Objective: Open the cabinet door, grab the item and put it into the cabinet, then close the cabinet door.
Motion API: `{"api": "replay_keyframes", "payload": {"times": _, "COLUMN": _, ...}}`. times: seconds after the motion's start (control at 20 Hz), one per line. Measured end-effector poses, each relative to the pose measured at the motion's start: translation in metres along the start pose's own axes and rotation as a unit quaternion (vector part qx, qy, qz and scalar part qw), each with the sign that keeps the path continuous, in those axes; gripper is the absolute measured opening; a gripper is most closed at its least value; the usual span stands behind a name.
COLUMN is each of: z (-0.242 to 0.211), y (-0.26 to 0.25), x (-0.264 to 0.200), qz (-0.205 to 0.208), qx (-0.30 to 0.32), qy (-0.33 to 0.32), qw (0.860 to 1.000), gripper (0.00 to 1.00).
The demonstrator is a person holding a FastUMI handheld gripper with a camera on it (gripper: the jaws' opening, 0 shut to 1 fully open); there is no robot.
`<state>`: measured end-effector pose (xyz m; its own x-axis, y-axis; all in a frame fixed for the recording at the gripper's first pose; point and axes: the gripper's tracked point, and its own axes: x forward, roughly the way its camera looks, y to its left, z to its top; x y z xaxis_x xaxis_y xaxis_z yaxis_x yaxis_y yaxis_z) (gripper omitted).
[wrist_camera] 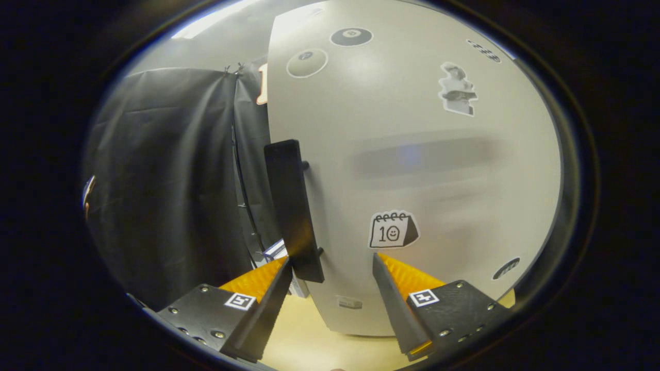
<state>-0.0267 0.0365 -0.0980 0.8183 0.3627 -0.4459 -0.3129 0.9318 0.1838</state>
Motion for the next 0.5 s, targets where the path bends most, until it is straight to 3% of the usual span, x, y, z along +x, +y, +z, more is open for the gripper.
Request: {"api": "replay_keyframes", "payload": {"times": 0.5, "z": -0.0005, "y": -0.0014, "x": -0.0095, "qz": 0.009, "qx": -0.014, "qy": -0.009, "qw": 1.000, "gripper": 0.93}}
